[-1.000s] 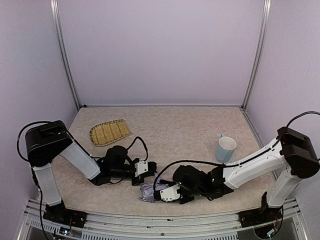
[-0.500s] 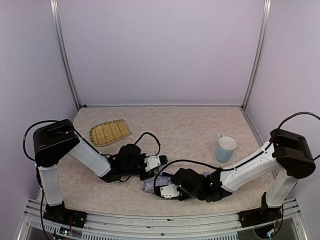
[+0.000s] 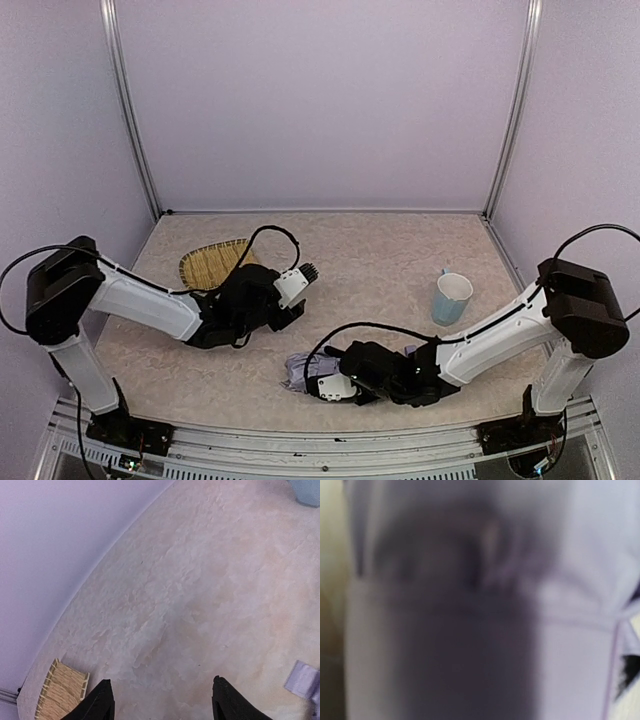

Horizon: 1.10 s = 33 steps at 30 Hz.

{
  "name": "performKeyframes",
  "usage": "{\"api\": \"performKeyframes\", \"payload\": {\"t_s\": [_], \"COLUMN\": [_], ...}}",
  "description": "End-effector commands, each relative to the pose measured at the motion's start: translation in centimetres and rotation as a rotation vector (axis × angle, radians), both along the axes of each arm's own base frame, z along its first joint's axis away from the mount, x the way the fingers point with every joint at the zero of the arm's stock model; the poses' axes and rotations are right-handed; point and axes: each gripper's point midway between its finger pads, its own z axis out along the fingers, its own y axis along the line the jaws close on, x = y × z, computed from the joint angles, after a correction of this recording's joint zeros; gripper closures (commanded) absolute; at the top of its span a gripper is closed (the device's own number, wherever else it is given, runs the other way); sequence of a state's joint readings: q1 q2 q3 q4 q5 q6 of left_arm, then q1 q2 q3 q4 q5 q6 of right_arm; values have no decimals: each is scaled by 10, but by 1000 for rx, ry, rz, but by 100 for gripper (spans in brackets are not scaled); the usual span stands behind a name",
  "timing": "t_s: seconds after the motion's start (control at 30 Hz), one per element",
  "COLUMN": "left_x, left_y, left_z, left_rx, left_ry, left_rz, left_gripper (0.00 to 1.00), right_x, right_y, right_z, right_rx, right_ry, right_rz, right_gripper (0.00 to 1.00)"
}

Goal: Put away the umbrella

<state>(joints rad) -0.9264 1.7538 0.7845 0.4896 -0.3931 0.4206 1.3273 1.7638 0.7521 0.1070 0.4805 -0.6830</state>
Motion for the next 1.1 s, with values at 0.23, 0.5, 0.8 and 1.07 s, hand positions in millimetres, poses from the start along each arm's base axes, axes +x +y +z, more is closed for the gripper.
{"api": "performKeyframes", "payload": {"t_s": [0.23,0.5,0.8,1.07], "left_x": [-185,-221,-219,-252], "left_y": [20,0,-9,-24], "left_z": [81,19,15,31], "left_rx": [-633,-271,-107,-13], "left_ry": [57,80,-21,9], "left_rz": [-448,-565,-629,-793], "left_gripper": [39,36,27,33], "right_x": [-100,-118,-117,-114], "right_y": [-88,-93,-76,-79], "right_z": [-74,-67,-43,-51], "right_rx": [-438,-482,-418,-458], "right_ry": [688,1009,1210,1335], "right_rz": [49,-95,-155,-268], "right_gripper": [100,100,100,100]}}
